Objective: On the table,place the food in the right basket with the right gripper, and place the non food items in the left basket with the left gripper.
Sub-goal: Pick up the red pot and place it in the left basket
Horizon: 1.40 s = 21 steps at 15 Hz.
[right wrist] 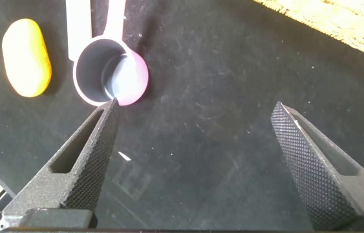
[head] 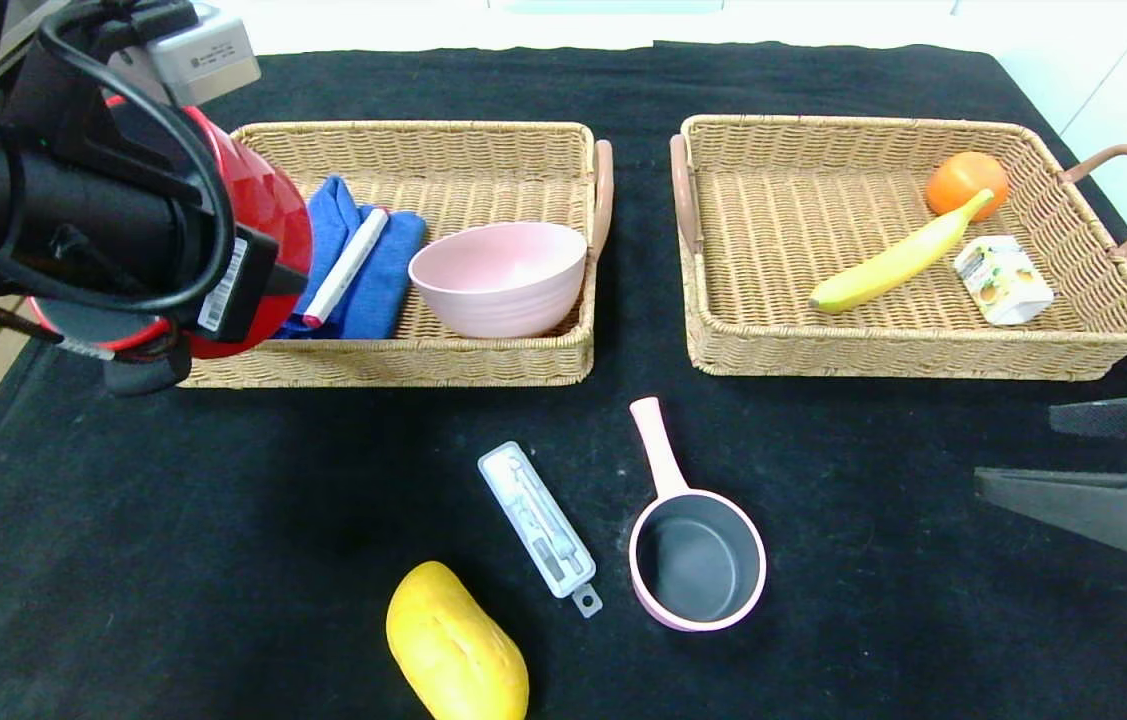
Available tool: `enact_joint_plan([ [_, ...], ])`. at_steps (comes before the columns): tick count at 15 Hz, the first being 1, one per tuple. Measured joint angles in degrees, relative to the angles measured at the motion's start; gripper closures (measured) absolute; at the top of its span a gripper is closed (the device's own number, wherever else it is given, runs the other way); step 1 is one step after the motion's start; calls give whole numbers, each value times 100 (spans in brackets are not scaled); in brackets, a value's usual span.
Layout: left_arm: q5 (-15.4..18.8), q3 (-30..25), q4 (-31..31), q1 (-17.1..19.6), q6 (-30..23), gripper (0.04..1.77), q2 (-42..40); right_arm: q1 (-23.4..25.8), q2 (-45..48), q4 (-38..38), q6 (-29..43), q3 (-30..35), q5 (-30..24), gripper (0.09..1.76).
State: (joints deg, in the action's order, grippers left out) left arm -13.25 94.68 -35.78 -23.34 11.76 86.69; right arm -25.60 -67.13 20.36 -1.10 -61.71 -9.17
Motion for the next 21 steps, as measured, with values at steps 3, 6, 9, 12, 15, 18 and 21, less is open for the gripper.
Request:
enact_joint_plan([
  [3,49,46,845,301,269,162,258,-2,13,-5,0,0,-1,14],
  [6,83,55,1626,594,279,162,621,-5,29,-13,5,0,0,14],
  [9,455,38,2380,940,278,162,986,-5,49,-16,6,0,0,14],
  [12,590,71,2598,1084,289,162,1201,-5,54,-18,9,7,2,14],
  [15,664,85,2881,1128,293,162,1356,-9,57,-22,9,9,-1,14],
  [18,835,132,2931,1161,293,162,1421,-13,57,-22,6,9,-6,14],
  [21,846,145,2937,1185,367,150,1428,-13,57,-21,9,9,-6,14],
])
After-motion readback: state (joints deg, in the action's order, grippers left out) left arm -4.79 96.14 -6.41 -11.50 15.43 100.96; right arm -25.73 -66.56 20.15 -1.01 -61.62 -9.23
